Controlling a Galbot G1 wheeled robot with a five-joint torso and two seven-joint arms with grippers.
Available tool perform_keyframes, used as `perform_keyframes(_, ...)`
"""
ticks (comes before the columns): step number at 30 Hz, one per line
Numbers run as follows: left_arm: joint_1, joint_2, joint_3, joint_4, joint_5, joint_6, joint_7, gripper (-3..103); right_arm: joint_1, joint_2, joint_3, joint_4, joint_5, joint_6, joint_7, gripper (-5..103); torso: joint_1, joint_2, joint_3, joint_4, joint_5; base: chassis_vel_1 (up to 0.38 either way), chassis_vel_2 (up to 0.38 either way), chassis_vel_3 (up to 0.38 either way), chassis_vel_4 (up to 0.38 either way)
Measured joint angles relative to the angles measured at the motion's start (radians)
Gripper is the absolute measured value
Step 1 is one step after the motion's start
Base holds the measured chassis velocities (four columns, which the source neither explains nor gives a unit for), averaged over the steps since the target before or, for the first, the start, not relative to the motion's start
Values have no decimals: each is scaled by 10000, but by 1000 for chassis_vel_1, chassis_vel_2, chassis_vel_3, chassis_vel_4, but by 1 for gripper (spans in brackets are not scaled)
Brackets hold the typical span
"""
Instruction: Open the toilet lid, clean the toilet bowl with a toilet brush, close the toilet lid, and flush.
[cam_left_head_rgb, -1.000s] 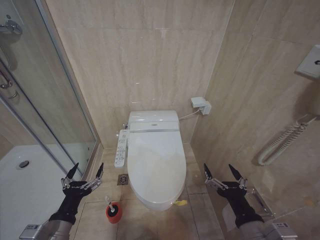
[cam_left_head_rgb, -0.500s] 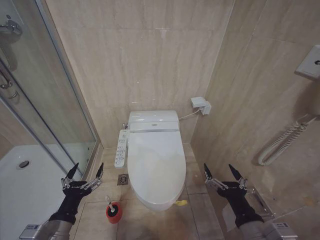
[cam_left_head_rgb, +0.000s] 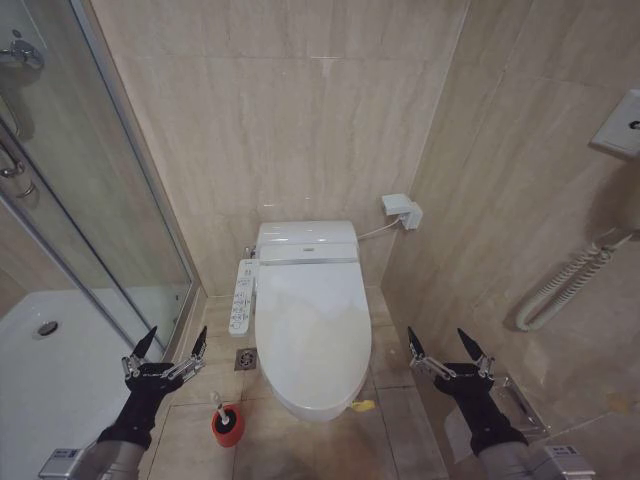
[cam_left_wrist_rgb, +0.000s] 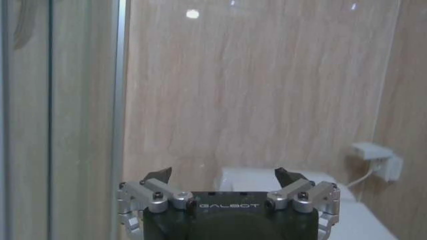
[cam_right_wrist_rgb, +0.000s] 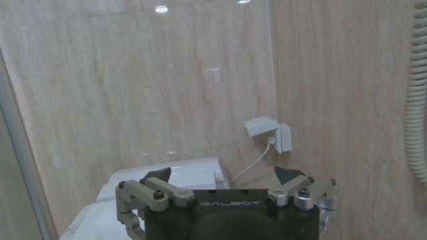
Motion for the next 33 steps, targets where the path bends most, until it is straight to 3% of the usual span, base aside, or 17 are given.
perform_keyframes(3,127,-669,-264,-575,684,1120,106,100,0,-1,0,0,0,1,0,100,0,0,0,0,0,0,0,0,0)
perform_keyframes(4,127,-669,-264,-575,684,1120,106,100,0,-1,0,0,0,1,0,100,0,0,0,0,0,0,0,0,0)
perform_keyframes(6,210,-1098,-428,-930,1119,1836,168,100,0,-1,0,1,0,1,0,100,0,0,0,0,1,0,0,0,0)
perform_keyframes(8,228,-1198,-470,-1013,1220,2000,183,100,0,0,0,0,0,1,0,100,0,0,0,0,1,0,0,0,0)
perform_keyframes(10,343,-1796,-703,-1368,1839,3012,273,100,0,-1,0,0,-1,1,0,100,0,0,0,-1,3,0,0,0,0)
perform_keyframes(11,343,-1796,-703,-1368,1839,3012,273,100,0,-1,0,0,-1,1,0,100,0,0,0,-1,3,0,0,0,0)
perform_keyframes(13,434,-2276,-893,-1397,2317,3809,340,100,0,0,0,0,0,1,0,100,0,0,0,1,1,0,0,0,0)
perform_keyframes(16,465,-2411,-943,-1399,2455,4040,360,100,0,-2,0,0,0,1,0,100,0,0,0,3,1,0,0,0,0)
perform_keyframes(19,458,-2302,-1285,-1400,2193,3620,542,100,0,-1,0,0,0,1,0,100,0,0,0,1,0,0,0,0,0)
perform_keyframes(21,435,-2002,-1954,-1400,1562,2613,890,100,0,-1,1,0,0,1,0,100,0,0,0,-1,-1,0,0,0,0)
perform_keyframes(23,425,-1848,-2281,-1399,1238,2095,1070,100,0,-1,0,1,0,1,0,100,0,0,0,-1,-1,0,0,0,0)
perform_keyframes(30,418,-1795,-2359,-1388,1122,1932,1119,99,0,-1,1,0,0,1,0,100,0,0,0,-1,-1,0,0,0,0)
perform_keyframes(33,300,-1612,-2333,-1328,692,1507,1006,101,0,0,0,0,-1,1,0,100,0,0,0,4,0,0,0,0,0)
